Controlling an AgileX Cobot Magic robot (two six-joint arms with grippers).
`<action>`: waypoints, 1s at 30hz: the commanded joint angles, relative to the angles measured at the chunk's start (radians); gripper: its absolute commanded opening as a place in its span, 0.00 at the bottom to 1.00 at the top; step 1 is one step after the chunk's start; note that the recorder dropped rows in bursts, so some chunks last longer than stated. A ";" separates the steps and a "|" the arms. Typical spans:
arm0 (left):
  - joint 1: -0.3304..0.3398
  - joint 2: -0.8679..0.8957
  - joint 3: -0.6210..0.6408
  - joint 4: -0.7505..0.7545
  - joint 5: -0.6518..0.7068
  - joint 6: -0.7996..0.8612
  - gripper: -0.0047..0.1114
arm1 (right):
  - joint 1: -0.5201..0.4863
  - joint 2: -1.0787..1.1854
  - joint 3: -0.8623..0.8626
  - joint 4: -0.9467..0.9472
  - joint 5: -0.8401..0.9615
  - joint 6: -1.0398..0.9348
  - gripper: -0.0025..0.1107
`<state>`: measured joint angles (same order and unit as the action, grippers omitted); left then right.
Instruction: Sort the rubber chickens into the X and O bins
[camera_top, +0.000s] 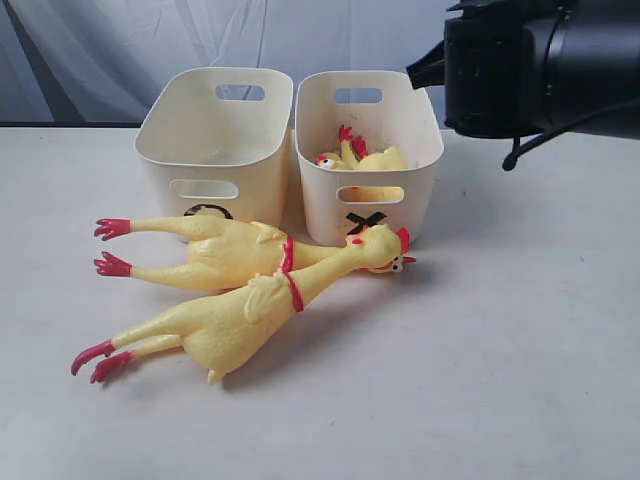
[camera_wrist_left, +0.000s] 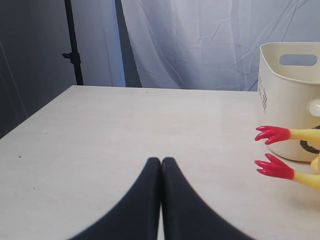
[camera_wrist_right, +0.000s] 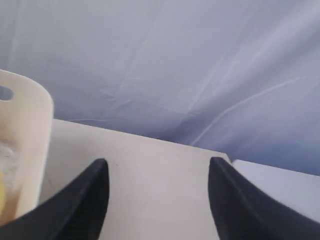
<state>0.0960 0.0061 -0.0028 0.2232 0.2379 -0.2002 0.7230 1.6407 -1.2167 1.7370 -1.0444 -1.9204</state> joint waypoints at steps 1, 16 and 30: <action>0.001 -0.006 0.003 0.006 0.000 -0.001 0.04 | -0.001 -0.022 0.031 0.007 -0.097 -0.017 0.50; 0.001 -0.006 0.003 0.006 0.000 -0.001 0.04 | -0.001 -0.268 0.226 0.007 -0.110 0.172 0.01; 0.001 -0.006 0.003 0.006 0.000 -0.001 0.04 | 0.123 -0.518 0.522 0.007 -0.095 0.306 0.01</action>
<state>0.0960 0.0061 -0.0028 0.2253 0.2379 -0.2002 0.8206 1.1610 -0.7613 1.7493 -1.1502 -1.6521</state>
